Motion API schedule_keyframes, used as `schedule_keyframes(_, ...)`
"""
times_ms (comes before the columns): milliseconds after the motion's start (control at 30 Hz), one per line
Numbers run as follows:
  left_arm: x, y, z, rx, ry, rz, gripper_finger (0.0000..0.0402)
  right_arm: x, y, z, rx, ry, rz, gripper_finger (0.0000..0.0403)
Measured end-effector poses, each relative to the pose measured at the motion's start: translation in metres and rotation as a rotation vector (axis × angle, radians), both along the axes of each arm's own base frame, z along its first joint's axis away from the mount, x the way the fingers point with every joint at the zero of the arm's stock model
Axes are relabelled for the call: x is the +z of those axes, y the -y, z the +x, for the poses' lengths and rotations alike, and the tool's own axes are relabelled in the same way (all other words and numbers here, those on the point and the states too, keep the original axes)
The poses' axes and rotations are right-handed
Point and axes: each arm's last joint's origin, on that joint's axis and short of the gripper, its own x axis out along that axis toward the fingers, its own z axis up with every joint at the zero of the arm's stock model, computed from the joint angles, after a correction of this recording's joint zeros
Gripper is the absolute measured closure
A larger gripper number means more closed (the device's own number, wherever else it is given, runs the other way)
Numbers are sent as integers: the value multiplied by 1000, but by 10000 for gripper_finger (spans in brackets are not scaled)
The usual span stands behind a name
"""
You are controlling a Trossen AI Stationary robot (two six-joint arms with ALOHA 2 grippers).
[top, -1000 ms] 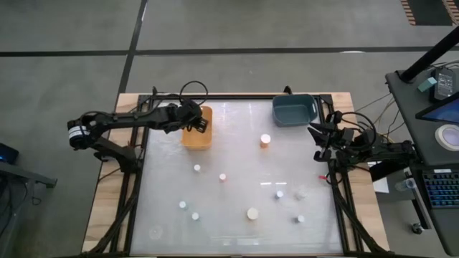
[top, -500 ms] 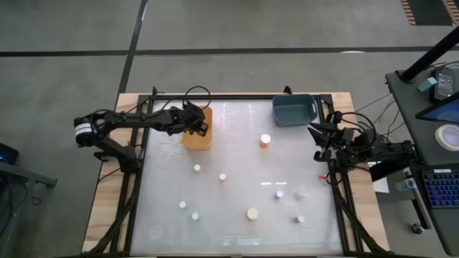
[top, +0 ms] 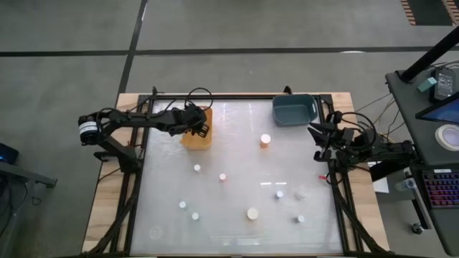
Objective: Pick and place medicine bottles into bin by pill shape (circle, oval)
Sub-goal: Put the orange bottle pill into the yellow bin, then put the small red pill bottle into the blue bin
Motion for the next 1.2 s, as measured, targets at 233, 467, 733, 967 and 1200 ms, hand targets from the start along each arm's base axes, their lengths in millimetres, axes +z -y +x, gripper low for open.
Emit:
schedule_keyframes(233,0,0,0,-1,0,-1,200,0,0,0,0,0,0,335)
schedule_keyframes(467,0,0,0,-8,0,-6,148,0,0,0,0,0,0,335)
schedule_keyframes(733,8,0,2,-43,2,12,121,0,0,0,2,1,5,335)
schedule_keyframes(967,41,7,1,-99,82,70,121,0,0,0,7,9,16,335)
schedule_keyframes(1200,77,40,-7,-233,207,148,121,0,0,0,58,44,131,335)
